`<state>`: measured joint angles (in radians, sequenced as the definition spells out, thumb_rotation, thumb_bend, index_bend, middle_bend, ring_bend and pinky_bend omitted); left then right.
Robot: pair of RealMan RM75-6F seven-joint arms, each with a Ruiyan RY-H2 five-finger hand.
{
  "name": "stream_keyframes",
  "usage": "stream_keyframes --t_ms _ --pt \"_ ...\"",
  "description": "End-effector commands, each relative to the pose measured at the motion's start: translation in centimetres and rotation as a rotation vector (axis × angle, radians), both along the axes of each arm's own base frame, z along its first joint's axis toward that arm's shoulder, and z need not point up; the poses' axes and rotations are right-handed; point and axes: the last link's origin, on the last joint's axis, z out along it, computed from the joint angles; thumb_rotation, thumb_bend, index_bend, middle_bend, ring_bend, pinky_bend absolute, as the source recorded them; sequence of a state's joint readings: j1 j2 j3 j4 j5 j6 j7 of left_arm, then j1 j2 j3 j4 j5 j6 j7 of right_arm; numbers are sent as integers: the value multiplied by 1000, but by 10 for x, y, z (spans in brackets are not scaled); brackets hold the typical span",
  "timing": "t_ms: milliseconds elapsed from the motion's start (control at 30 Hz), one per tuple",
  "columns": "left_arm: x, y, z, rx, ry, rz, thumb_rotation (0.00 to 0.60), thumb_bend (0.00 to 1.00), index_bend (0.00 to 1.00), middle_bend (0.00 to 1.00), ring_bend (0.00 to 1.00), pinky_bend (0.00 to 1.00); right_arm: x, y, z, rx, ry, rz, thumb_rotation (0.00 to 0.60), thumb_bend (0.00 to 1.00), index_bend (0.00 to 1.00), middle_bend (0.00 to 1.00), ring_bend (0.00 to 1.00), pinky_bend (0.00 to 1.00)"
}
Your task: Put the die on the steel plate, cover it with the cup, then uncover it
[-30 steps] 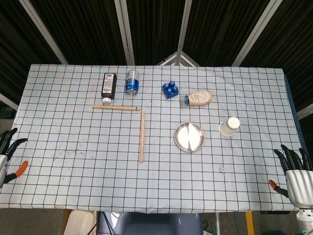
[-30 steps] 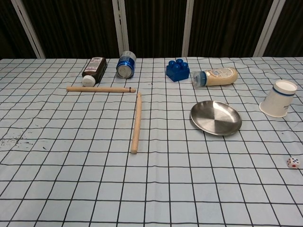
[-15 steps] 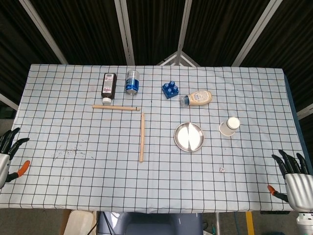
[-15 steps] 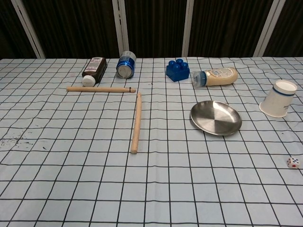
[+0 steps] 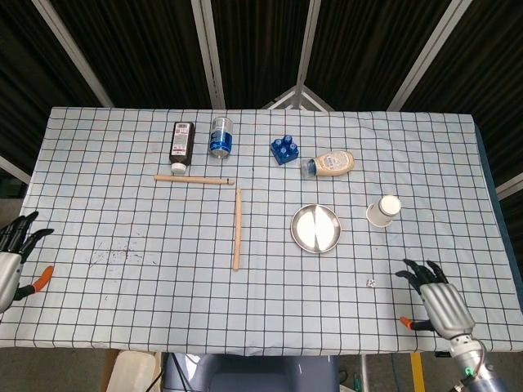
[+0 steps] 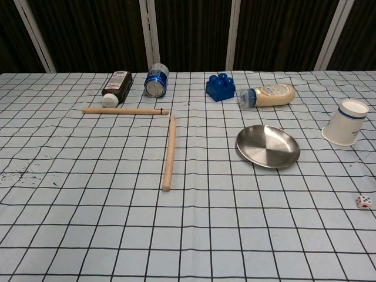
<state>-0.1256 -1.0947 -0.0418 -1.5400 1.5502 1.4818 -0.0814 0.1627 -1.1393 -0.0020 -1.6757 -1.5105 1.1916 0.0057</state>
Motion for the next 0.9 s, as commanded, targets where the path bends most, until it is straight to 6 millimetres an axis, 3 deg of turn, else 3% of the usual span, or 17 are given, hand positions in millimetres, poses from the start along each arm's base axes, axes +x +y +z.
stream_keyframes --t_ms 33,233,633,900 --pt "0 2 -1 -4 4 3 600 468 201 0 0 98 5 -15 -9 6 -20 -2 600 150 290 121 155 0" --pt "0 5 -7 -24 18 3 600 467 201 0 0 98 8 -29 -16 14 -14 -7 600 170 321 121 155 0" --pt "1 6 -12 -33 30 4 600 468 201 0 0 98 4 -34 -34 79 -9 -46 600 189 352 121 155 0" --pt "1 7 -12 -31 33 6 600 467 201 0 0 98 7 -38 -48 106 -4 -28 600 254 388 121 155 0"
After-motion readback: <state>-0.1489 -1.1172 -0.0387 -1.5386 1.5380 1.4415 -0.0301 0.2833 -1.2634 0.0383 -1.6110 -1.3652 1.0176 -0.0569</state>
